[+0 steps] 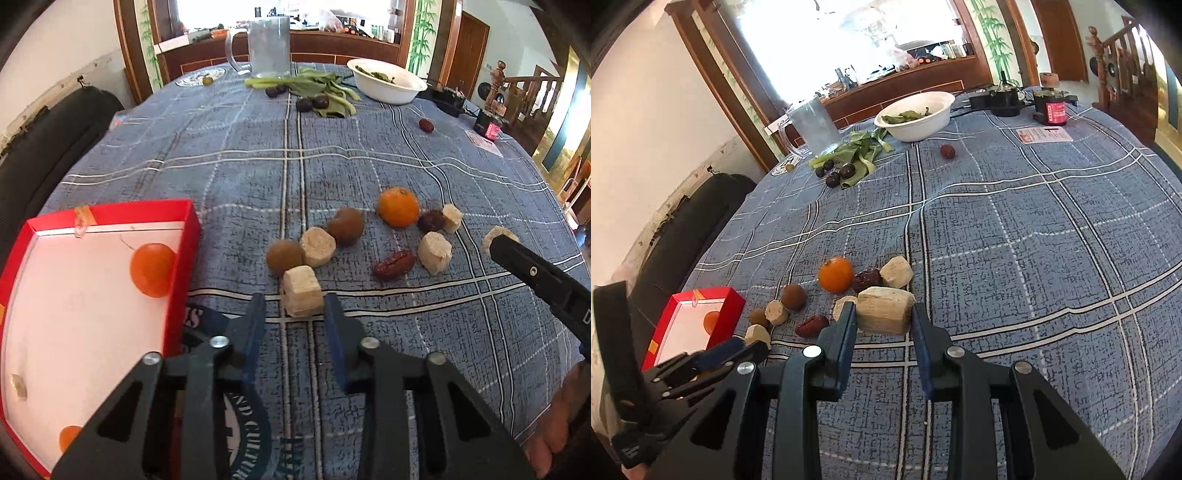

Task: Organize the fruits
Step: 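Grasp a beige cube with the left gripper while the right grasps another beige cube, then carry both beige cubes over the tray and open both grippers to release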

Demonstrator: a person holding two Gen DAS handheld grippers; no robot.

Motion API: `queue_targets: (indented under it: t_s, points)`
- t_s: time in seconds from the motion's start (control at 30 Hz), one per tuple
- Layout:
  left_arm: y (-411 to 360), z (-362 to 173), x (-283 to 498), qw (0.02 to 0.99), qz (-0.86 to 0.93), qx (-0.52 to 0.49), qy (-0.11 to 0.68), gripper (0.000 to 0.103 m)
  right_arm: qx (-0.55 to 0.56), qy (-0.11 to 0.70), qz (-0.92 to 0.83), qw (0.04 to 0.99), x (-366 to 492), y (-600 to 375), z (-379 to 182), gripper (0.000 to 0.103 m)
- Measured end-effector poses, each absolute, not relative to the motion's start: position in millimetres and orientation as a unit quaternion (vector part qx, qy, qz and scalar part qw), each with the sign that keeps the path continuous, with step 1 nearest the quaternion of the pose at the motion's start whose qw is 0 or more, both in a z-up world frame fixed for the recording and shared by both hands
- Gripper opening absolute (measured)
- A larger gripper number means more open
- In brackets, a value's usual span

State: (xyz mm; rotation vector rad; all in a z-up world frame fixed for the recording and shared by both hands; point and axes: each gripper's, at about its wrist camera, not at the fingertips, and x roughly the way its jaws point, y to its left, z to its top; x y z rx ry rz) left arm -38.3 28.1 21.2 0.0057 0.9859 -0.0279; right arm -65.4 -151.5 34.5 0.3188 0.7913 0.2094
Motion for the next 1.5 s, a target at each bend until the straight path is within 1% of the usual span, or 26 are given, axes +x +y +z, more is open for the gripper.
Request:
queue_targets:
  t_s: [0.07, 0.13, 0.27, 0.4, 0.63, 0.93, 1.17, 1.5]
  points:
    - [24.9, 19.2, -37.1, 0.881, -0.016, 0.007, 0.472, 0.028, 0.154, 0.384, 0.102, 0.904, -63.9, -150.7, 34.2, 0.029]
    - [23.9, 17.4, -36.2, 0.882, -0.015, 0.007, 0.471, 0.024, 0.153, 0.382, 0.101, 0.906, -64.1, -150.2, 34.3, 0.029]
    - [24.9, 18.4, -37.0, 0.884, -0.017, 0.008, 0.467, 0.023, 0.164, 0.381, 0.102, 0.904, -62.6, -154.5, 33.7, 0.029]
    - [27.9, 32.3, -47.4, 0.893, -0.021, 0.002, 0.449, 0.023, 0.178, 0.373, 0.1, 0.905, -62.5, -161.2, 34.5, 0.029]
    - [37.0, 64.3, -98.0, 0.918, -0.022, 0.0, 0.396, 0.023, 0.192, 0.351, 0.093, 0.912, -67.8, -169.8, 40.1, 0.029]
    - [61.8, 78.4, -136.1, 0.932, 0.008, -0.001, 0.361, 0.023, 0.167, 0.321, 0.099, 0.927, -75.4, -161.1, 47.0, 0.029]
    - [75.1, 88.9, -154.6, 0.943, 0.034, 0.01, 0.331, 0.023, 0.138, 0.31, 0.086, 0.937, -77.5, -154.8, 47.2, 0.029]
    - [101.7, 101.0, -173.6, 0.951, 0.059, -0.001, 0.303, 0.023, 0.129, 0.304, 0.062, 0.942, -77.5, -159.6, 45.8, 0.029]
